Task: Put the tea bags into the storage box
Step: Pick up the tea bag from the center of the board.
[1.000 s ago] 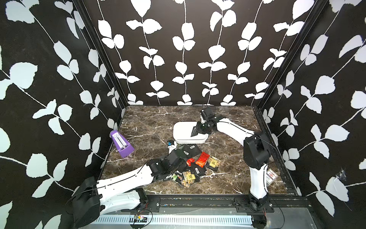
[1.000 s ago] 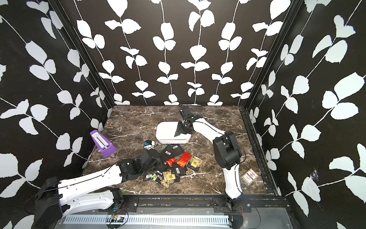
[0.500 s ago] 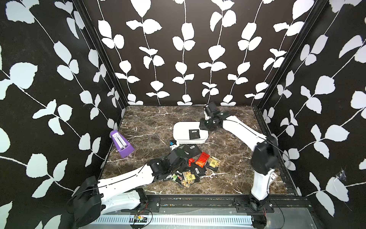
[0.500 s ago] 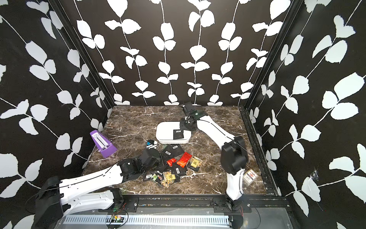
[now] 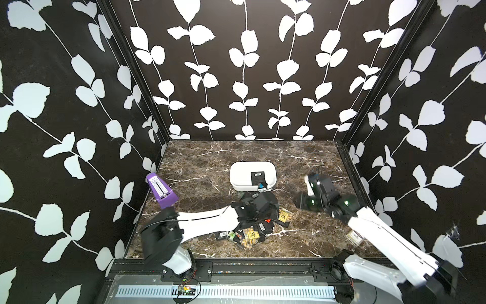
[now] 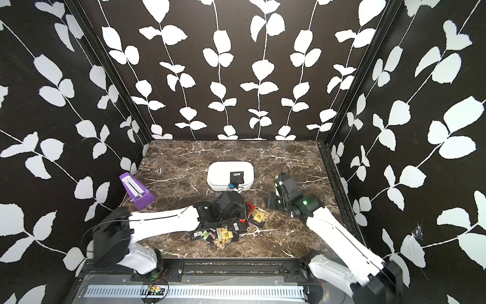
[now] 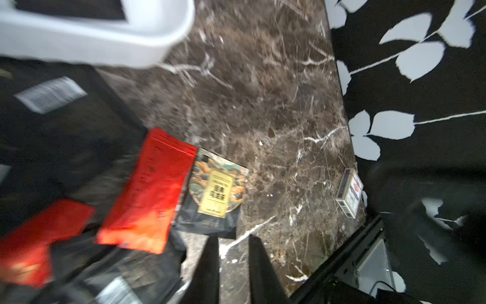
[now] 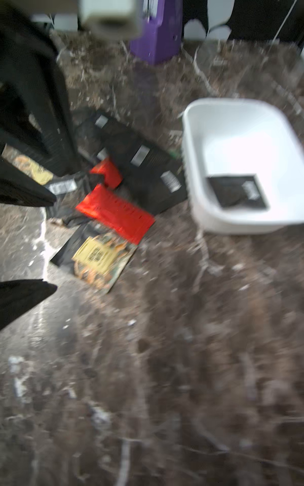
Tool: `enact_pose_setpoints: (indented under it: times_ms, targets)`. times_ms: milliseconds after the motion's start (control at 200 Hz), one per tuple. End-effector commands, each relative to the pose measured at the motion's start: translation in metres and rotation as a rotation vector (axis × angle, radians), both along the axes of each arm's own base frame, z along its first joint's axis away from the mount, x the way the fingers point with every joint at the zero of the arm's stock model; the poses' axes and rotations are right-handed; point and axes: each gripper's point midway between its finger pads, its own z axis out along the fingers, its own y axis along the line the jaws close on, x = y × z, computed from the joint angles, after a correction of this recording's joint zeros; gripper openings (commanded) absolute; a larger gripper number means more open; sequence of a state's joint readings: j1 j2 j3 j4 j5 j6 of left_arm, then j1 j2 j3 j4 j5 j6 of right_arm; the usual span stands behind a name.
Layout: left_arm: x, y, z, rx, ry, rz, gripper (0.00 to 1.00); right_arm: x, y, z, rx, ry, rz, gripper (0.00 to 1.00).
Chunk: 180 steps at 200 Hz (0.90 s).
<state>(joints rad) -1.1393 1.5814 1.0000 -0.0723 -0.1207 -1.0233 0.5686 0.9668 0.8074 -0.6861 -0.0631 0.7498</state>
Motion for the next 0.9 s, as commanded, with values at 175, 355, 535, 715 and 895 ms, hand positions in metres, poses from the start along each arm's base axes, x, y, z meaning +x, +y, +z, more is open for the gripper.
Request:
enact_pose_setpoints:
  times_ms: [175, 355, 535, 715, 895]
  targets:
    - [0.01, -0.016, -0.026, 0.121, 0.018, -0.005, 0.09, -0.024, -0.003, -0.043, 0.184, 0.053, -0.138, 0.46]
    - [0.012, -0.022, -0.045, 0.14, 0.05, 0.01, 0.02, -0.025, 0.002, -0.065, 0.217, 0.098, -0.162, 0.46]
    - [0.012, -0.026, -0.06, 0.134, 0.073, 0.016, 0.0, -0.025, 0.006, -0.08, 0.223, 0.132, -0.166, 0.46]
    - [0.014, -0.016, -0.078, 0.196, 0.087, 0.055, 0.0, -0.025, 0.008, -0.091, 0.211, 0.157, -0.167, 0.45]
    - [0.013, -0.014, -0.09, 0.21, 0.111, 0.076, 0.0, -0.022, 0.009, -0.098, 0.205, 0.164, -0.167, 0.45]
